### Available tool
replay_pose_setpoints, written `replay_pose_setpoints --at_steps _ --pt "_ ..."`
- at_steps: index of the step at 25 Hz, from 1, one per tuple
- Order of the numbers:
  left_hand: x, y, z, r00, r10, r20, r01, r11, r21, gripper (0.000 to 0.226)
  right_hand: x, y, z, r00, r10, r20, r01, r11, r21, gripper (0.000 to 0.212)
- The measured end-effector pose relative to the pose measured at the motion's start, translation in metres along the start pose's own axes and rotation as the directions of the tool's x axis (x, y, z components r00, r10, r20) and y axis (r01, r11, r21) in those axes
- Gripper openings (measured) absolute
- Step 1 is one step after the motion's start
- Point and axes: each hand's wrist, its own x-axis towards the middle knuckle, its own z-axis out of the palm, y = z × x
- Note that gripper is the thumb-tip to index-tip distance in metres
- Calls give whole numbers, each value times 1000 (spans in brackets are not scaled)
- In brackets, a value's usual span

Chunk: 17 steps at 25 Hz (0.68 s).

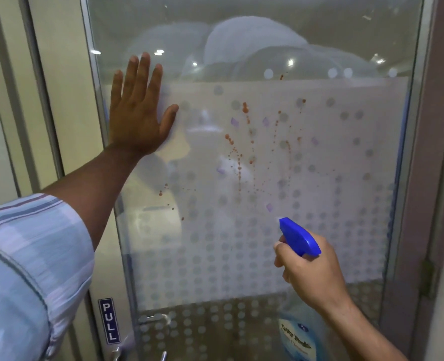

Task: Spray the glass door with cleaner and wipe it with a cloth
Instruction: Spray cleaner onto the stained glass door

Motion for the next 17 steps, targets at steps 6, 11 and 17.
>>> replay_pose_setpoints --at_steps 6,11,17 --pt "0 -2 2 1000 -2 10 2 1000 -21 78 28 19 -52 969 53 -242 -64 997 -38 20" --pt "-1 -3 3 1000 0 -17 -1 999 -38 77 67 -15 -81 946 -1 -324 8 1000 19 11" --pt "-1 -4 4 999 23 -44 -25 999 -36 78 113 -80 -91 939 -143 -312 166 985 46 7"
